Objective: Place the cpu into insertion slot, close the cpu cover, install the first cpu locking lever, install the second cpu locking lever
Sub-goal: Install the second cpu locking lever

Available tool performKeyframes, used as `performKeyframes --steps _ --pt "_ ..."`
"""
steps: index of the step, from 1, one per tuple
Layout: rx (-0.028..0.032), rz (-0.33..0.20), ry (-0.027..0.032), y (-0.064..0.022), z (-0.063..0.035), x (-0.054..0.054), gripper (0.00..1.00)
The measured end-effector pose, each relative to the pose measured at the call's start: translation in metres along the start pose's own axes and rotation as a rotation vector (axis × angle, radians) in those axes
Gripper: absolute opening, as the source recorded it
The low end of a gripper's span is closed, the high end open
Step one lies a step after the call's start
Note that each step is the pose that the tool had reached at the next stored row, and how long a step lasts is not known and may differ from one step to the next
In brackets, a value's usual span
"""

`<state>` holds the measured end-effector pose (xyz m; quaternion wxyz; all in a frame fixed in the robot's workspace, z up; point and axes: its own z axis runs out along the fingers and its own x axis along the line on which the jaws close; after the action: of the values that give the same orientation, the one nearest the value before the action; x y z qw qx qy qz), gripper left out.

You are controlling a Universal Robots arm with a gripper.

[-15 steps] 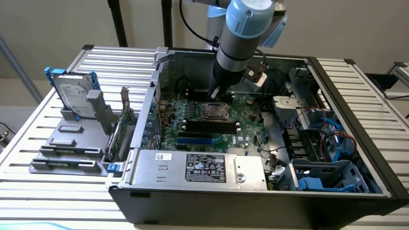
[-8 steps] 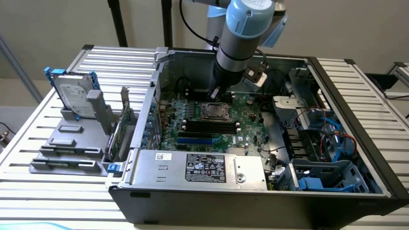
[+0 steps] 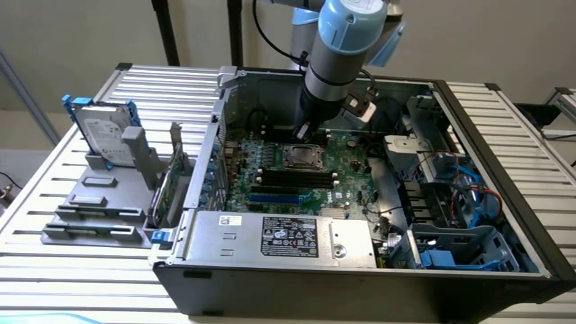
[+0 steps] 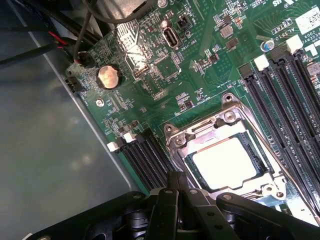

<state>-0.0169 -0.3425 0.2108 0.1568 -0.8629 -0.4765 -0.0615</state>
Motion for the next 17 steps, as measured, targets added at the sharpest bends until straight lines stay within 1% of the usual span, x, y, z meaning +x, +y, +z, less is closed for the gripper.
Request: performKeyframes --steps 4,7,13,17 --pt "0.0003 0.000 0.0000 0.0006 -0.0005 -0.001 0.11" --pt "0.0005 0.000 0.0007 0.0025 -0.0024 -0.005 0.11" --pt "0.0007 0.000 0.0006 0.0044 -0.0131 -0.013 0.11" --pt "0.0002 0.000 -0.0003 0.0020 -0.0173 -0.019 0.11"
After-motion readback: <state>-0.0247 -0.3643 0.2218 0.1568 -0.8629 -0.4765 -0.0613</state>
